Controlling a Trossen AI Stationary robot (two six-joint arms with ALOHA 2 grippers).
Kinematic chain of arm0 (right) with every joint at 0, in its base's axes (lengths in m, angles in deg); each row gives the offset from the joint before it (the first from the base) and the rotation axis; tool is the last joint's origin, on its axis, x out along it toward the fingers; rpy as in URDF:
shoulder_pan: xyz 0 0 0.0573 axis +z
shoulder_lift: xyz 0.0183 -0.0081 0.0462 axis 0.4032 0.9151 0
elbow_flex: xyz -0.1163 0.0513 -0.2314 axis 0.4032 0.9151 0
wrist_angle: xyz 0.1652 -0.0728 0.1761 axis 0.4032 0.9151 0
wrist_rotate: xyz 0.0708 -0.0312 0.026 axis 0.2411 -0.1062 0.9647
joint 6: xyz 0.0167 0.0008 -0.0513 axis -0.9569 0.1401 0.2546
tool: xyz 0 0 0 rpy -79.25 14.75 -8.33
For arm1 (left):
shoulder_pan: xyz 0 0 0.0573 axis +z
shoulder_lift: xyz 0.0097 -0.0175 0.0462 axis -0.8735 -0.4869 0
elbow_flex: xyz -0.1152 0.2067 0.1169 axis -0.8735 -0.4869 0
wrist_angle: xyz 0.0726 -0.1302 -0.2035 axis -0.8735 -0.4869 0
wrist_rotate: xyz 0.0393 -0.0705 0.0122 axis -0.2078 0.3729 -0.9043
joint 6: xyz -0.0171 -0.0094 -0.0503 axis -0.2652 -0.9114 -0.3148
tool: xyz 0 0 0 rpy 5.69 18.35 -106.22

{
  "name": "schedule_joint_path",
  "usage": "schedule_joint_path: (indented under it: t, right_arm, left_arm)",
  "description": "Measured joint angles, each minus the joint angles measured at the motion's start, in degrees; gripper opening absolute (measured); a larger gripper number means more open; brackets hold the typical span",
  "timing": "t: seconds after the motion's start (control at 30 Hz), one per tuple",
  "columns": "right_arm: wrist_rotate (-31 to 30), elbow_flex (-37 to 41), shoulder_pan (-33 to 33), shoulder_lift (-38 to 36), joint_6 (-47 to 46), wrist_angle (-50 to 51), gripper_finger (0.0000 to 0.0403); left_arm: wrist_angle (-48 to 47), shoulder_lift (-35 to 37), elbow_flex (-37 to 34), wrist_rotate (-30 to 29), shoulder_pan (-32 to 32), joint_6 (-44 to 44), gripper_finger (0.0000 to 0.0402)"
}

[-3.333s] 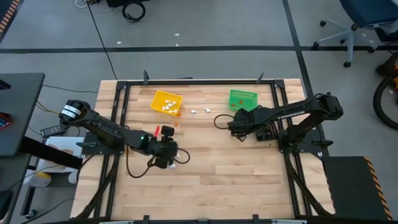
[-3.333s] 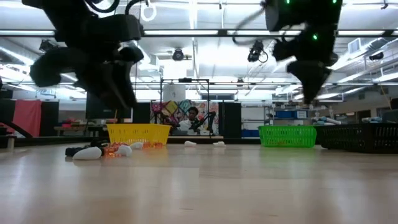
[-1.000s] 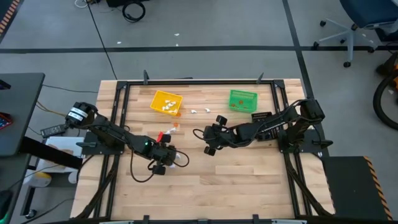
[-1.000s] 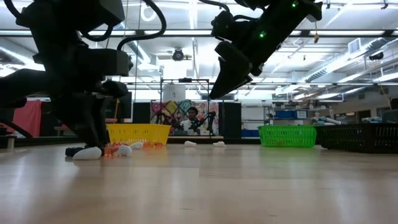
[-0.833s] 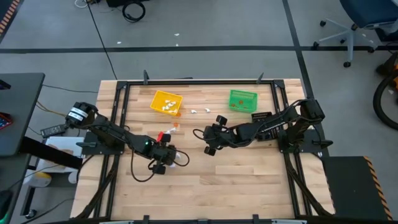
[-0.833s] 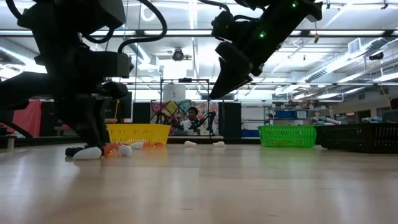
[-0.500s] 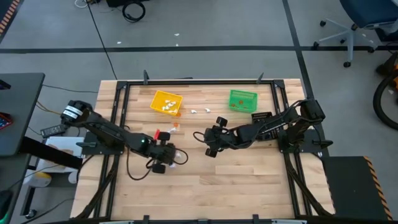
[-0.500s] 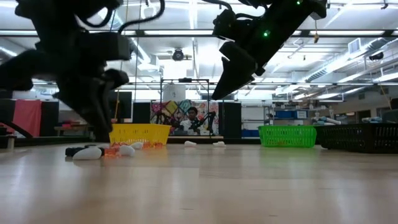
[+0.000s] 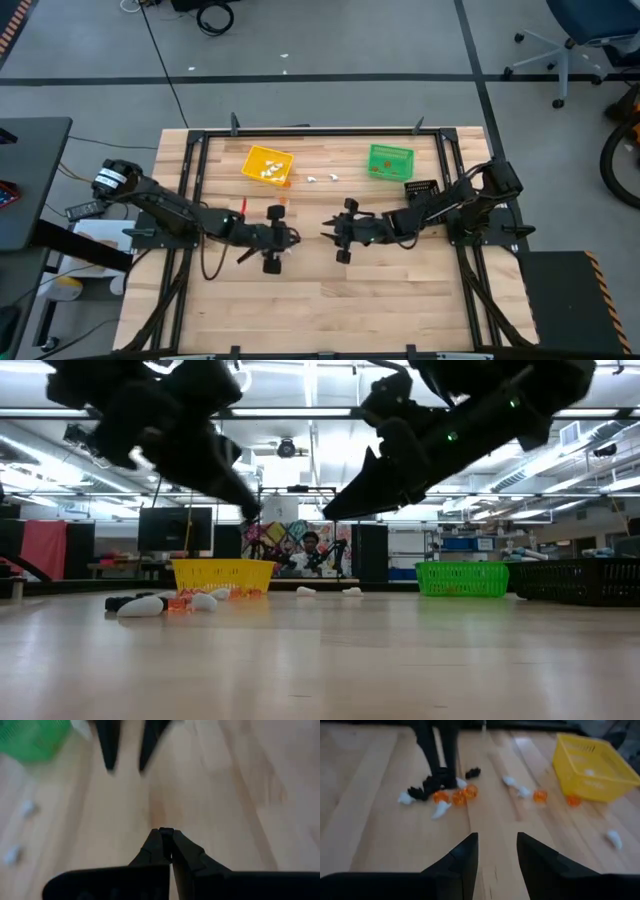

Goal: Sort Halloween decoration
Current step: Put the black skeleton toy into the black bin

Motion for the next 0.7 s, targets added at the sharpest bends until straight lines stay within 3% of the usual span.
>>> schedule_joint_path:
  t: [0.1, 0.33, 0.7]
  right_arm:
    - [0.9, 2.64, -0.05, 0.01, 2.0, -5.73, 0.0142]
    - [1.01, 3.49, -0.03, 0.05, 3.28, -8.7, 0.0153]
    - [0.29, 3.45, -0.21, 0.05, 6.2, -12.37, 0.0153]
  left_arm:
    - [7.58, -0.01, -0.82, -0.02, 1.39, 2.41, 0.0]
    - [18.0, -0.37, -0.91, 0.0, 3.27, 7.45, 0.0]
    - [34.5, -7.21, -0.93, 1.37, 4.84, 12.13, 0.0]
